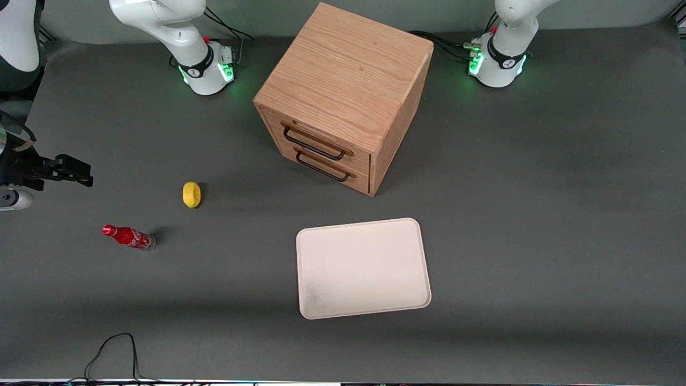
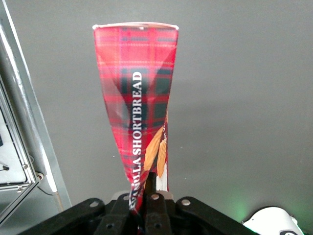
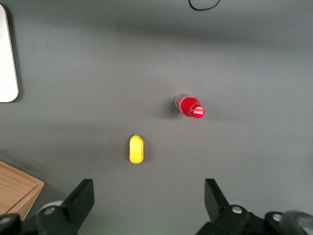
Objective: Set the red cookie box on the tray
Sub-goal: 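Carry the held cookie box over to the white tray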
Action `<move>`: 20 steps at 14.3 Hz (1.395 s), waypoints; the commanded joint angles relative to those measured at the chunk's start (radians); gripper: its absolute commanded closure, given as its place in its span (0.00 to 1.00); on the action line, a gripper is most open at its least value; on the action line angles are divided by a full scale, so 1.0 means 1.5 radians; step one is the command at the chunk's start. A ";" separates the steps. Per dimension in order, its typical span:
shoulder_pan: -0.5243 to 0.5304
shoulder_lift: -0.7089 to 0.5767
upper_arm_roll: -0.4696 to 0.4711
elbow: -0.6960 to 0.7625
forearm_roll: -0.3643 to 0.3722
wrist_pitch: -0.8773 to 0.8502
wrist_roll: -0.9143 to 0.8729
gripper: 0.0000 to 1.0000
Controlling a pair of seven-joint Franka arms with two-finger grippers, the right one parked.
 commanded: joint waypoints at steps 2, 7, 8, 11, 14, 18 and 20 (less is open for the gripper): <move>-0.106 0.010 0.006 0.024 0.013 -0.071 -0.153 1.00; -0.261 0.008 -0.035 0.023 -0.037 -0.078 -0.453 1.00; -0.289 0.013 -0.049 0.023 -0.037 -0.071 -0.508 1.00; -0.360 0.057 -0.110 0.024 -0.037 -0.006 -0.618 1.00; -0.441 0.120 -0.151 0.044 -0.036 0.069 -0.751 1.00; -0.553 0.251 -0.153 0.162 -0.036 0.112 -0.868 1.00; -0.581 0.290 -0.152 0.180 -0.036 0.166 -0.869 1.00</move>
